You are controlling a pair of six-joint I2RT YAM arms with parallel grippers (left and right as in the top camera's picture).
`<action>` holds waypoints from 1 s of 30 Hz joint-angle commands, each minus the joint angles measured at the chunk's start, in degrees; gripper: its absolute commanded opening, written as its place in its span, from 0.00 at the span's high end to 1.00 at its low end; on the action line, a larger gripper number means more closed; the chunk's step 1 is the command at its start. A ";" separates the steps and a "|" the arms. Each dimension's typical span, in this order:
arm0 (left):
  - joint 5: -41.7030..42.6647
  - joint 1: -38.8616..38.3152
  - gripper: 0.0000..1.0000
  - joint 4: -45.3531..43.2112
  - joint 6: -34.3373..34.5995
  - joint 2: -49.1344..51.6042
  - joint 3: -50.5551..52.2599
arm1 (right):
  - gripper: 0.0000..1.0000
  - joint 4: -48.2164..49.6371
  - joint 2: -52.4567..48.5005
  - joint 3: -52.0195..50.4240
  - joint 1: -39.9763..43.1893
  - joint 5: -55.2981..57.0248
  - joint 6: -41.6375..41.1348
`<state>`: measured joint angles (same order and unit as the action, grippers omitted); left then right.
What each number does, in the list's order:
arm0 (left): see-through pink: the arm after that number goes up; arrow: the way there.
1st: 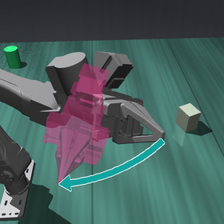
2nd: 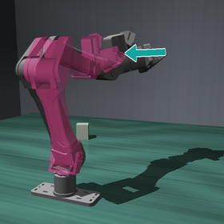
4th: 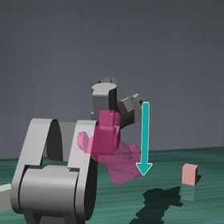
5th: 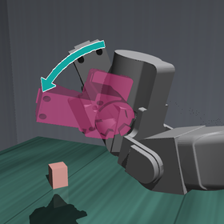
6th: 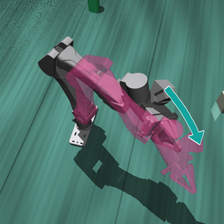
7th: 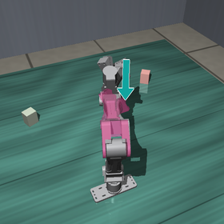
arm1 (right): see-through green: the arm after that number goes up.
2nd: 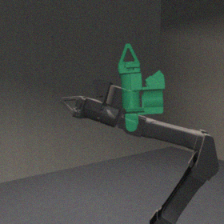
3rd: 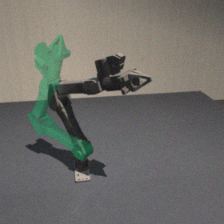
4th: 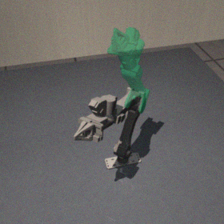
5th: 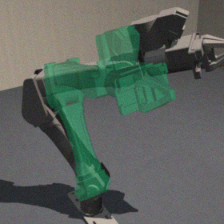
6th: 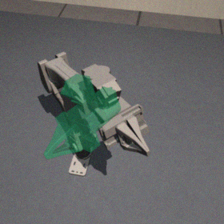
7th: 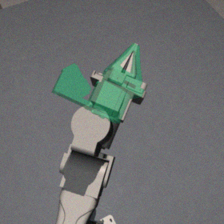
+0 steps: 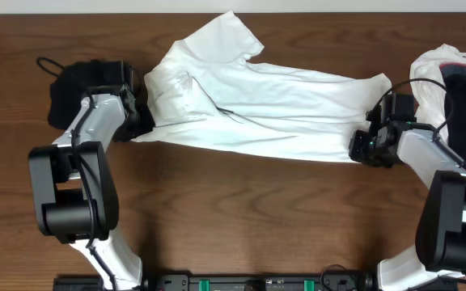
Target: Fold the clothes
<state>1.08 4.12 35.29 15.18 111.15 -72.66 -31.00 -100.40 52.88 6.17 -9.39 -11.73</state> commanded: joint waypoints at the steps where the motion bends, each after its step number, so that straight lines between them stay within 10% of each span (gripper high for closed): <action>1: -0.61 0.31 0.61 1.09 1.44 -0.83 -1.49 | 0.82 -0.68 -4.85 -3.13 0.20 4.04 -0.22; 13: 4.13 -1.64 0.62 2.10 2.64 -11.54 -1.62 | 0.79 -0.46 -4.85 -3.13 0.20 4.02 -0.20; 30: 4.48 -5.60 0.62 -1.07 2.69 -1.31 0.17 | 0.76 -0.46 -4.85 -3.10 0.39 4.00 -0.22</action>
<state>5.65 -1.41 34.83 17.78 108.60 -73.10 -30.92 -100.40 52.88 6.17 -9.91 -11.73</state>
